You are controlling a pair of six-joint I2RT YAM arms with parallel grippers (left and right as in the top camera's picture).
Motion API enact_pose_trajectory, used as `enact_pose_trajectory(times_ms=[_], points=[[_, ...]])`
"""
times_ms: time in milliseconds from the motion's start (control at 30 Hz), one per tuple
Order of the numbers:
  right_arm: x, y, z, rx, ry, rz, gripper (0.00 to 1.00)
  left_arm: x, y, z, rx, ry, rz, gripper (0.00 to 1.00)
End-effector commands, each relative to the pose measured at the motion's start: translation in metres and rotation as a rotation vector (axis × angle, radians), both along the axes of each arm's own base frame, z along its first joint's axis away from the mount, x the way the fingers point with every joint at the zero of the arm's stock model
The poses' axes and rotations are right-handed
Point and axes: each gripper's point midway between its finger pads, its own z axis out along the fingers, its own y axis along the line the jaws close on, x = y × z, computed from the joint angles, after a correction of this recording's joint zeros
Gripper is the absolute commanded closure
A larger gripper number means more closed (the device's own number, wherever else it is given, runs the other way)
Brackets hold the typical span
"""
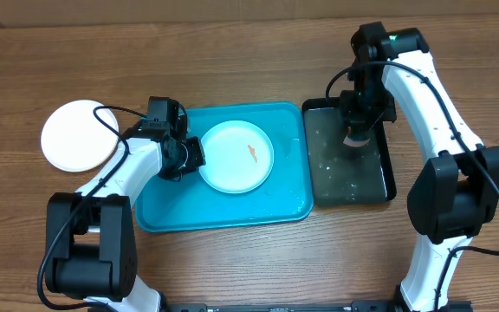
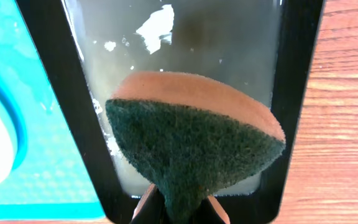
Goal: Clean dirty plates on tray and stack at the side
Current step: 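Lift the sponge and carry it onto the white plate, then scrub the white plate with the sponge in the right gripper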
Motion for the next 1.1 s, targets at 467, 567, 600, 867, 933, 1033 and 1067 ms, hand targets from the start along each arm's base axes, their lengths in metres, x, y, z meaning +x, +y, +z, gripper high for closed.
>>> enact_pose_trajectory(times_ms=[467, 567, 600, 867, 933, 1033, 1067], points=[[-0.026, 0.133, 0.029, 0.228, -0.069, 0.249, 0.96, 0.009, -0.005, 0.017, -0.020, -0.047, 0.002, 0.96], [-0.035, 0.167, 0.029, 0.244, -0.096, 0.300, 0.96, 0.009, -0.005, 0.017, -0.020, -0.047, 0.002, 0.96], [-0.037, 0.174, 0.029, 0.248, -0.103, 0.311, 0.96, 0.009, -0.005, 0.017, -0.020, -0.047, 0.002, 0.96], [-0.056, 0.223, 0.013, 0.202, -0.157, 0.384, 0.96, 0.009, -0.005, 0.017, -0.021, -0.047, 0.001, 0.96], [-0.054, 0.225, 0.006, 0.140, -0.183, 0.386, 0.96, 0.009, -0.005, 0.017, -0.024, -0.047, 0.000, 0.96], [-0.052, 0.225, 0.000, 0.084, -0.210, 0.381, 0.96, 0.009, -0.006, 0.017, -0.028, -0.046, -0.001, 0.96], [-0.050, 0.225, -0.002, 0.069, -0.217, 0.374, 0.96, 0.009, -0.006, 0.017, -0.028, -0.046, -0.001, 0.96]])
